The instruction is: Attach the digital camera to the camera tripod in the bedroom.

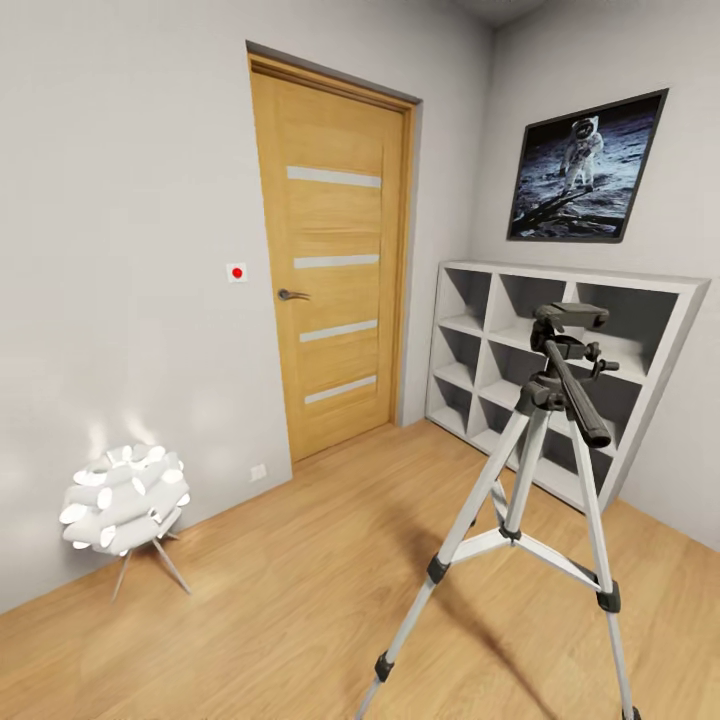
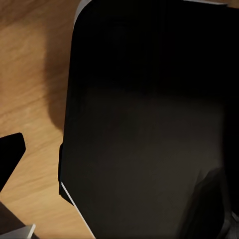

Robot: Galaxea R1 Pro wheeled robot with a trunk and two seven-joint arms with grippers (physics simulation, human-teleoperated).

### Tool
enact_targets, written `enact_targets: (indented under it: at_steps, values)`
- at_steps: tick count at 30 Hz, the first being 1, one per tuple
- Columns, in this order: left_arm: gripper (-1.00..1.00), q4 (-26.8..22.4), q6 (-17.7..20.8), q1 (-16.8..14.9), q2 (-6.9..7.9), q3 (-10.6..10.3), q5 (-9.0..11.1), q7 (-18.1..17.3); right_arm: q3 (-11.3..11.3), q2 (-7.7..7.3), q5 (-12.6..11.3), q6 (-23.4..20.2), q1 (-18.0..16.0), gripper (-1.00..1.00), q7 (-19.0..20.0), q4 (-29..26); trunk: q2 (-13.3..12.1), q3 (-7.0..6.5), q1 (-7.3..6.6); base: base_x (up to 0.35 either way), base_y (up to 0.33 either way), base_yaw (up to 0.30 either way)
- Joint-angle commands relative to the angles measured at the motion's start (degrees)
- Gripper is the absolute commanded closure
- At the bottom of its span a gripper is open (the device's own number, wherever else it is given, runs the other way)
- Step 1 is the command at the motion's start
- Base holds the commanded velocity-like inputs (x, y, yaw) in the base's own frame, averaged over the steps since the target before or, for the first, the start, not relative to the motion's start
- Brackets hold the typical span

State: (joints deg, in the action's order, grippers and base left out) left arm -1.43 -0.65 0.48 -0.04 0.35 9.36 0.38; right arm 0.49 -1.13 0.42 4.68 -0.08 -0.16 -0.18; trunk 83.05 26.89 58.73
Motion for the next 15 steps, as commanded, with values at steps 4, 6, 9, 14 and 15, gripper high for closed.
enact_targets:
  at_steps: [4, 6, 9, 14, 15]
  values:
    - [-1.0, -0.2, -0.06, 0.02, -0.16, 0.0, 0.4, 0.0, 0.04, -0.01, 0.03, 0.09, -0.01, -1.0, -0.01, 0.0, 0.02, 0.04, 0.0, -0.008, 0.005, 0.0]
    - [-1.0, -0.23, -0.06, 0.04, -0.14, 0.0, 0.43, -0.02, 0.03, -0.01, 0.02, 0.07, -0.01, -1.0, -0.01, 0.0, 0.02, 0.04, 0.0, -0.002, 0.001, 0.0]
    - [-1.0, -0.23, -0.06, 0.03, -0.17, 0.01, 0.46, -0.03, 0.03, -0.01, 0.02, 0.07, -0.01, -1.0, -0.01, 0.0, 0.02, 0.04, 0.0, 0.0, 0.0, 0.0]
    - [-1.0, -1.9, -0.06, 0.05, -0.16, 0.12, 1.04, -0.03, -0.02, -0.01, 0.02, 0.24, -0.01, -1.0, -0.14, 0.01, 0.02, 0.04, 0.0, 0.0, 0.0, 0.0]
    - [-1.0, -2.03, -0.06, 0.05, -0.16, 0.13, 1.18, -0.03, -0.03, -0.01, 0.02, 0.26, -0.01, -1.0, -0.15, 0.01, 0.02, 0.04, 0.0, 0.0, 0.0, 0.0]
